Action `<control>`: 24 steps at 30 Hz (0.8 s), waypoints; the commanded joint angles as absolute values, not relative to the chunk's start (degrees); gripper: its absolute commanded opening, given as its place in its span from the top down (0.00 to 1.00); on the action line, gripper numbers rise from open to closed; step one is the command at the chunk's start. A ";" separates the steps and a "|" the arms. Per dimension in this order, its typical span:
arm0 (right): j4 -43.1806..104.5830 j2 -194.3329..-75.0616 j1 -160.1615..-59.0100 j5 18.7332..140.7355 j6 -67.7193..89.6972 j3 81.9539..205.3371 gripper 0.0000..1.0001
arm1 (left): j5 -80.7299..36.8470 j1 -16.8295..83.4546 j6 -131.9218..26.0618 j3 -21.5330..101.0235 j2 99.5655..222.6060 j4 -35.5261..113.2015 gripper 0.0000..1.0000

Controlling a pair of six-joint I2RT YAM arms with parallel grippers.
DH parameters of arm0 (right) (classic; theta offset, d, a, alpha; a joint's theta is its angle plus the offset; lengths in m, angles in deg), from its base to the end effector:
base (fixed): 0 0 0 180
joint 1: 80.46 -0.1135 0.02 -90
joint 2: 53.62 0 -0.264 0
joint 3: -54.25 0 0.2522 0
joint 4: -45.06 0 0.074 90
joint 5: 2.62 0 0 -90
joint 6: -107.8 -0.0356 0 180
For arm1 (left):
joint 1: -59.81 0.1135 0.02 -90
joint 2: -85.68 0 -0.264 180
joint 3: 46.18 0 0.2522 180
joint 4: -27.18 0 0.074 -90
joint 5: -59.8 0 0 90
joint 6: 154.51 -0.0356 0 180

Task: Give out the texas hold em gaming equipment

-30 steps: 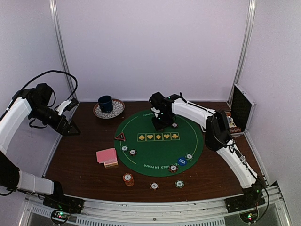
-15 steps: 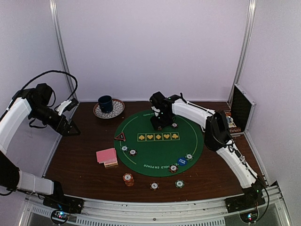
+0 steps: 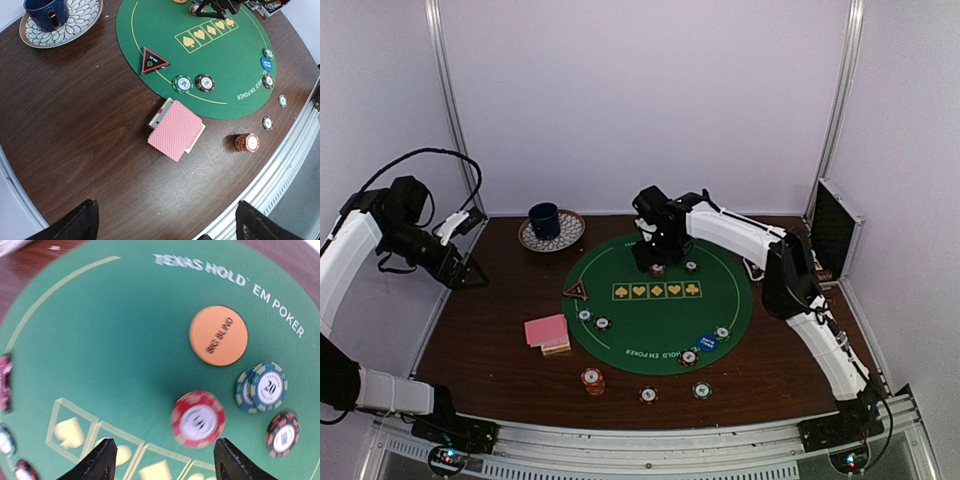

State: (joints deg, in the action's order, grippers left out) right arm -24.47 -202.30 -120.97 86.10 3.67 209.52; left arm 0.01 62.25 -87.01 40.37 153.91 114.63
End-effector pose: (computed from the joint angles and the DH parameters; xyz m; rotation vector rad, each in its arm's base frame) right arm 0.4145 0.3552 0.1821 -0.6263 2.6402 0.3266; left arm 0.1994 -0.0094 0.3401 0.5840 2.5549 -0.5858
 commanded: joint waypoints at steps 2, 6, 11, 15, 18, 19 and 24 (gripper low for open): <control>-24.66 -190.24 -126.84 88.08 2.62 204.41 0.30 | -0.12 62.63 -87.53 41.14 152.29 115.83 0.02; -23.61 -182.89 -131.89 89.68 2.68 196.28 0.30 | -0.31 62.62 -87.86 41.21 151.36 116.30 0.02; -22.64 -175.67 -140.21 88.81 2.93 186.44 0.23 | -0.26 62.63 -88.22 41.66 150.77 116.96 0.02; -21.36 -173.17 -147.23 87.57 3.07 180.64 0.13 | -0.31 62.63 -88.58 41.67 150.62 117.10 0.02; -20.70 -173.64 -151.78 86.88 3.79 178.57 0.07 | -0.56 62.67 -88.59 41.88 150.97 117.07 0.02; -20.85 -174.46 -152.78 85.86 3.87 178.54 0.06 | -0.54 62.63 -88.51 42.05 151.06 117.06 0.03; -21.27 -179.17 -153.97 83.23 3.20 179.85 0.03 | 0.09 62.62 -88.23 42.24 151.04 117.19 0.02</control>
